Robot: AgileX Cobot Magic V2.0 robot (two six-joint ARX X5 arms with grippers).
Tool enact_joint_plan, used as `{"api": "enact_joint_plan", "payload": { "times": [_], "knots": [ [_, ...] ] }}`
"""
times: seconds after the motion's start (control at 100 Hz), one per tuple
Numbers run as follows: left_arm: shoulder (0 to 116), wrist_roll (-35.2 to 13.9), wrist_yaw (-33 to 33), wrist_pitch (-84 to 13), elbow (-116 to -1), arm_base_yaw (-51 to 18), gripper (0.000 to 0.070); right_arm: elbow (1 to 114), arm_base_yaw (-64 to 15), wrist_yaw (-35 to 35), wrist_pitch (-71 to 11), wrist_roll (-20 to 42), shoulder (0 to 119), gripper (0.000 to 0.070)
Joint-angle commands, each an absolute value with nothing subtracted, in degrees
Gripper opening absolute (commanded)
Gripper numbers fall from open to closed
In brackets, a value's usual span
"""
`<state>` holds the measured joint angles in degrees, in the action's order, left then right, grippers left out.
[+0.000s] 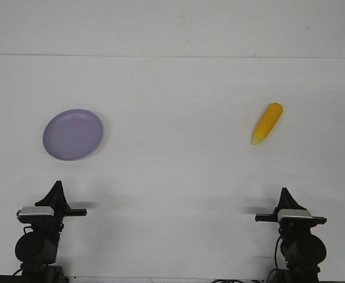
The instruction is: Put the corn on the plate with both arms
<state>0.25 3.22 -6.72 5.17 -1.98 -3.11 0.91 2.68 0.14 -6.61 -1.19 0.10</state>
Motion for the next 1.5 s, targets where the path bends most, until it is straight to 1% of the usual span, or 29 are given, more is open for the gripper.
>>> {"api": "enact_joint_plan", "payload": {
  "times": [0.0, 0.2, 0.26, 0.46, 0.49, 0.53, 0.57, 0.58, 0.59, 0.63, 0.64, 0.65, 0.66, 0.67, 0.69, 0.71, 0.72, 0.75, 0.78, 0.81, 0.85, 0.93, 0.99, 1.1, 1.18, 1.25, 1.34, 1.49],
  "knots": [
    [0.2, 1.5, -6.8, 5.9, -0.8, -3.0, 0.0012, 0.7, 2.7, 0.0, -6.0, -1.1, 0.1, 0.0016],
    [0.2, 0.3, -6.6, 6.1, -0.8, -3.0, 0.0012, 0.7, 2.7, 0.0, -6.0, -1.1, 0.1, 0.0016],
    [0.2, -2.1, -5.9, 6.0, -0.8, -3.0, 0.0012, 0.7, 2.7, 0.0, -6.0, -1.1, 0.1, 0.0016],
    [0.2, -12.7, -5.8, 5.8, -2.4, -3.0, 0.0012, 0.7, 2.7, 0.0, -6.0, -1.1, 0.1, 0.0016],
    [0.4, -15.2, -5.8, 5.3, -3.7, -3.0, 0.0019, 0.7, 2.7, 0.0, -6.0, -1.1, 0.1, 0.0016],
    [0.6, -17.0, -5.8, 4.4, -5.5, -3.0, 0.0034, 0.7, 2.7, 0.0, -6.0, -1.1, 0.1, 0.0016],
    [1.2, -17.8, -5.8, 3.4, -8.1, -3.0, 0.0084, 0.7, 2.7, 0.0, -6.0, -1.1, 0.1, 0.0016],
    [1.6, -17.9, -5.8, 3.0, -9.1, -3.0, 0.0112, 0.7, 2.7, 0.0, -6.0, -1.1, 0.1, 0.0016],
    [1.7, -17.9, -5.8, 2.8, -9.5, -3.0, 0.0124, 0.7, 2.7, 0.0, -6.0, -1.1, 0.1, 0.0016],
    [3.4, -17.8, -5.9, 1.2, -13.0, -3.0, 0.0272, 0.7, 2.7, 0.0, -6.0, -1.1, 0.1, 0.0016],
    [3.6, -17.8, -6.0, 1.0, -13.4, -3.0, 0.0272, 0.7, 2.7, 0.0, -6.0, -1.1, 0.1, 0.0016],
    [4.3, -17.6, -6.1, 0.4, -14.6, -3.0, 0.0369, 0.7, 2.7, 0.0, -6.0, -1.1, 0.1, 0.0016],
    [4.5, -17.5, -6.2, 0.2, -15.0, -3.0, 0.0395, 0.7, 2.7, 0.0, -6.0, -1.1, 0.1, 0.0016],
    [5.0, -17.3, -6.3, -0.3, -15.9, -3.0, 0.0451, 0.7, 2.7, 0.0, -6.0, -1.1, 0.1, 0.0016],
    [6.1, -17.0, -6.6, -1.1, -17.6, -3.0, 0.0538, 0.7, 2.7, 0.0, -6.0, -1.1, 0.1, 0.0016],
    [7.6, -16.6, -6.9, -2.2, -19.7, -3.0, 0.0593, 0.7, 2.7, 0.0, -6.0, -1.1, 0.1, 0.0016],
    [7.9, -16.5, -7.0, -2.5, -20.2, -3.0, 0.0595, 0.7, 2.7, 0.0, -6.0, -1.1, 0.1, 0.0016],
    [10.0, -15.7, -7.4, -4.3, -22.9, -3.0, 0.0564, 0.7, 2.7, 0.0, -6.0, -1.1, 0.1, 0.0016],
    [12.7, -14.7, -7.9, -6.7, -26.1, -3.0, 0.0493, 0.7, 2.7, 0.0, -6.0, -1.1, 0.1, 0.0016],
    [14.9, -13.6, -8.1, -8.3, -28.7, -3.0, 0.0447, 0.7, 2.7, 0.0, -6.0, -1.1, 0.1, 0.0016],
    [18.0, -11.7, -8.7, -9.9, -31.8, -3.0, 0.0428, 0.7, 2.7, 0.0, -6.0, -1.1, 0.1, 0.0016],
    [24.4, -9.1, -10.1, -12.9, -37.4, -2.8, 0.0429, 0.7, 2.7, 0.0, -6.0, -1.1, 0.1, 0.0016],
    [29.1, -8.1, -11.2, -15.4, -40.8, -2.1, 0.0433, 0.7, 2.7, 0.0, -6.0, -1.1, 0.1, 0.0016],
    [39.9, -6.7, -11.5, -19.2, -46.5, 1.5, 0.0435, 0.7, 2.7, 0.0, -6.0, -1.1, 0.1, 0.0016],
    [48.8, -6.6, -8.2, -20.8, -49.9, 5.6, 0.0436, 0.7, 2.7, 0.0, -6.0, -1.1, 0.1, 0.0016],
    [57.5, -6.7, -3.0, -21.4, -52.8, 9.8, 0.0436, 0.7, 2.7, 0.0, -6.0, -1.1, 0.1, 0.0016],
    [67.7, -7.0, 1.6, -21.4, -56.5, 14.0, 0.0435, 0.7, 2.7, 0.0, -6.0, -1.1, 0.1, 0.0016],
    [81.9, -7.0, 4.3, -21.6, -62.6, 17.5, 0.0435, 0.7, 2.7, 0.0, -6.0, -1.1, 0.1, 0.0016]
  ]
}}
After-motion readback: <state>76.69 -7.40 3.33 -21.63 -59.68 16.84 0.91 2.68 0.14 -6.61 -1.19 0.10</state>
